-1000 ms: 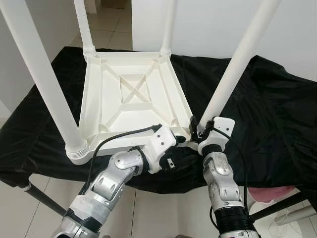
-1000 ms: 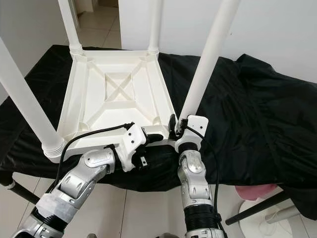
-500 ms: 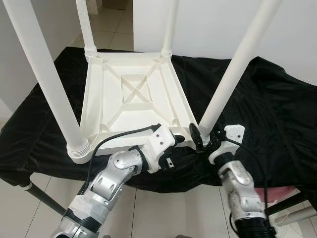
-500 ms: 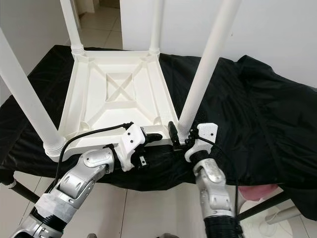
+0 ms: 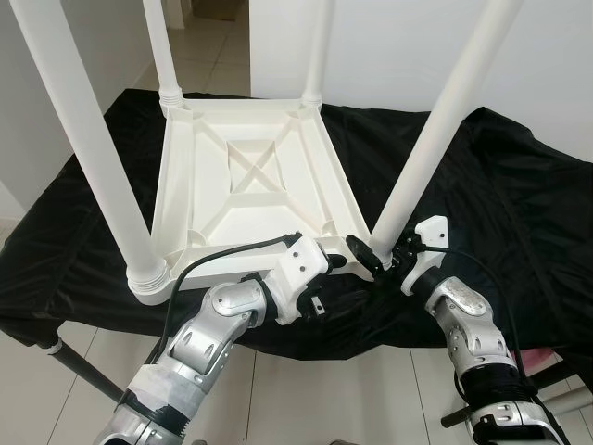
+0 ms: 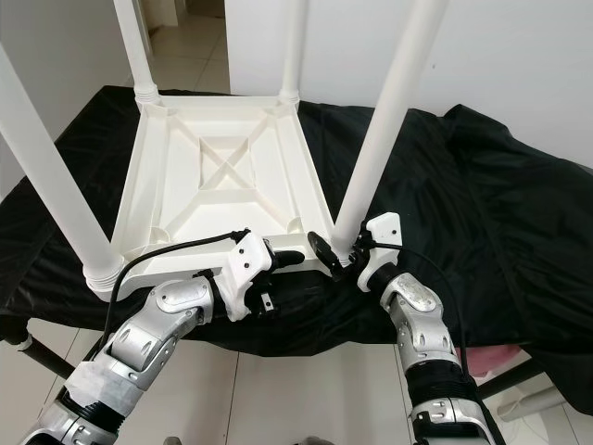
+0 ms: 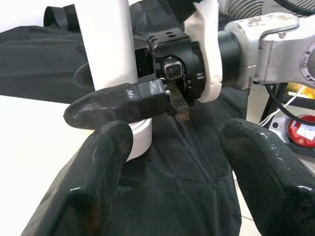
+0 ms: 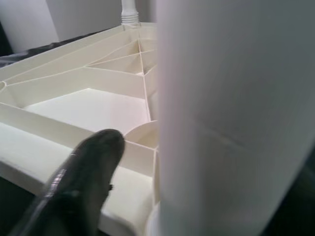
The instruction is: Building children table
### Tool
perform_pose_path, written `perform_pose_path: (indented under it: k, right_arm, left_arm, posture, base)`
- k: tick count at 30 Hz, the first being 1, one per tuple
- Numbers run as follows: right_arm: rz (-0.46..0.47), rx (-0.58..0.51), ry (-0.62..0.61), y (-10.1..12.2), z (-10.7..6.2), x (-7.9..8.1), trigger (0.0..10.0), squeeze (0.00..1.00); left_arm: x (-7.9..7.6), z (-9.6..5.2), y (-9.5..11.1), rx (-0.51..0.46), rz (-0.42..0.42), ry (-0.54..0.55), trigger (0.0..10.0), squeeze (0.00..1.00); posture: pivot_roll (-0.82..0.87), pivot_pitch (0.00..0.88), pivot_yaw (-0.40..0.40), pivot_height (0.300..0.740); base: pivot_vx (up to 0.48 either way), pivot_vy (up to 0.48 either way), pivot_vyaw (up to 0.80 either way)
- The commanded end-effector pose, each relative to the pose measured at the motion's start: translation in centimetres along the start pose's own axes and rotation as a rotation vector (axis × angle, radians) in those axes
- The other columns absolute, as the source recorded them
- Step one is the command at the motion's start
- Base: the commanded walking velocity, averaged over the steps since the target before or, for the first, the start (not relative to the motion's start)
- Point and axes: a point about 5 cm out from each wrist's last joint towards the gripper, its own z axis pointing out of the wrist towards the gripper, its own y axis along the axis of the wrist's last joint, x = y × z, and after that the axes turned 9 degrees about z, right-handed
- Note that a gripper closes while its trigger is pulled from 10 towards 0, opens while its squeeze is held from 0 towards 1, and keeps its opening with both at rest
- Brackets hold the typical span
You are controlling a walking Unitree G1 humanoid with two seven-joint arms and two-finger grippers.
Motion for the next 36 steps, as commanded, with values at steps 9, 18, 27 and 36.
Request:
perform_pose_path:
  k: [9, 18, 27, 36]
  right_arm:
    - [-0.054, 0.044, 0.041, -0.2, 0.7, -0.4, 0.0, 0.0]
    - [-0.05, 0.005, -0.113, -0.2, 0.0, -1.3, 10.0, 0.0]
    - [-0.029, -0.034, -0.418, 0.0, -0.9, -2.8, 10.0, 0.0]
    - [0.044, -0.087, -0.718, -0.6, -2.2, -2.5, 10.0, 0.0]
  left_arm:
    - [0.6, 0.1, 0.2, 0.006, 0.033, 0.015, 10.0, 0.0]
    - [0.6, 0.0, 0.2, 0.005, 0.029, 0.024, 10.0, 0.0]
    - [0.9, 0.1, 0.5, 0.0, 0.036, 0.031, 10.0, 0.0]
    - [1.0, 0.1, 0.4, 0.005, 0.047, 0.045, 10.0, 0.0]
  posture:
    - [-0.02, 0.0, -0.062, 0.74]
    - [-0.03, 0.0, -0.056, 0.74]
    - [-0.04, 0.0, -0.046, 0.74]
    - [-0.05, 0.0, -0.028, 0.74]
  base:
    - [0.0, 0.0, 0.0]
    - [0.0, 0.0, 0.0]
    - [0.0, 0.0, 0.0]
    - [0.0, 0.0, 0.0]
